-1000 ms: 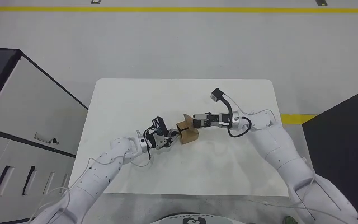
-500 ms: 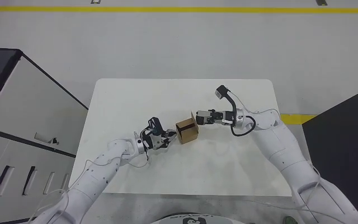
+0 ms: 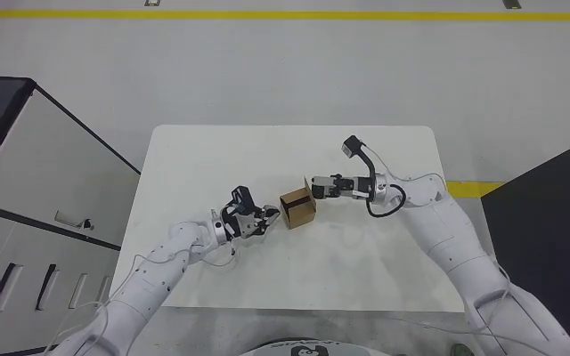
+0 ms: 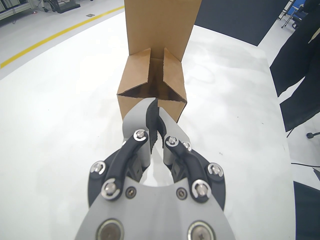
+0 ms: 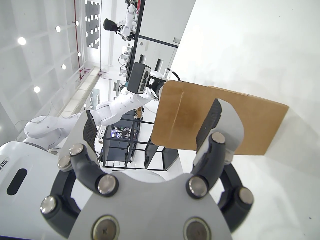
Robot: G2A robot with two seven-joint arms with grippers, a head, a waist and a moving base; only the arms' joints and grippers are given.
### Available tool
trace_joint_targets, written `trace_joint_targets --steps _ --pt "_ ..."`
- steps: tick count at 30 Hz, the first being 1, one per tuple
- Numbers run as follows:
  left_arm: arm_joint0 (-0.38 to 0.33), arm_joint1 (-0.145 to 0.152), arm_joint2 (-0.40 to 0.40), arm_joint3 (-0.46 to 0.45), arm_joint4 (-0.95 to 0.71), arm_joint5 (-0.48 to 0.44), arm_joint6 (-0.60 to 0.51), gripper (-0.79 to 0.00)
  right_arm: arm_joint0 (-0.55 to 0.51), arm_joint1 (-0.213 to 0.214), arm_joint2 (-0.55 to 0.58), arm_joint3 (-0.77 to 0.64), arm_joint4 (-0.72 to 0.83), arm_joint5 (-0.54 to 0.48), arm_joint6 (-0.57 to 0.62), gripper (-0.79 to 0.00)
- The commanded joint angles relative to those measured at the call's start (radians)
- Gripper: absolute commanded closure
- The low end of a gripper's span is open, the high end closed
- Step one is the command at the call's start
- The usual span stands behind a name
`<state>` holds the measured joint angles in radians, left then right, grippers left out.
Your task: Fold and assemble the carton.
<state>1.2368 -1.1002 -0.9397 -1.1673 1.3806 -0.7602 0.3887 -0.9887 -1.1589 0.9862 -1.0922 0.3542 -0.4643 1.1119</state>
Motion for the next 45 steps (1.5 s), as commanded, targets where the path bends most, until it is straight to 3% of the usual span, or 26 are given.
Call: trace_joint_targets --steps 1,6,14,24,45 --pt "0.001 0.000 -0.002 0.002 0.000 0.004 0.003 0.000 -0.002 0.006 0.007 -0.022 -0.045 0.036 -0.015 -0.785" --pt "0.001 -0.003 0.005 0.005 -0.005 0.007 0.001 0.000 -0.005 0.023 0.035 -0.071 -0.097 0.123 0.015 -0.785" --pt "-0.005 -0.008 0.011 0.014 -0.016 0.006 -0.009 0.000 0.002 0.029 0.045 -0.091 -0.135 0.129 0.030 -0.785" --pt "-0.008 -0.012 0.014 0.025 -0.024 0.005 -0.005 0.000 0.014 0.042 0.057 -0.165 -0.231 0.223 0.017 -0.785" --pt "0.004 -0.018 0.017 -0.005 -0.050 0.032 -0.045 0.000 0.009 0.050 0.069 -0.198 -0.266 0.270 -0.001 -0.785"
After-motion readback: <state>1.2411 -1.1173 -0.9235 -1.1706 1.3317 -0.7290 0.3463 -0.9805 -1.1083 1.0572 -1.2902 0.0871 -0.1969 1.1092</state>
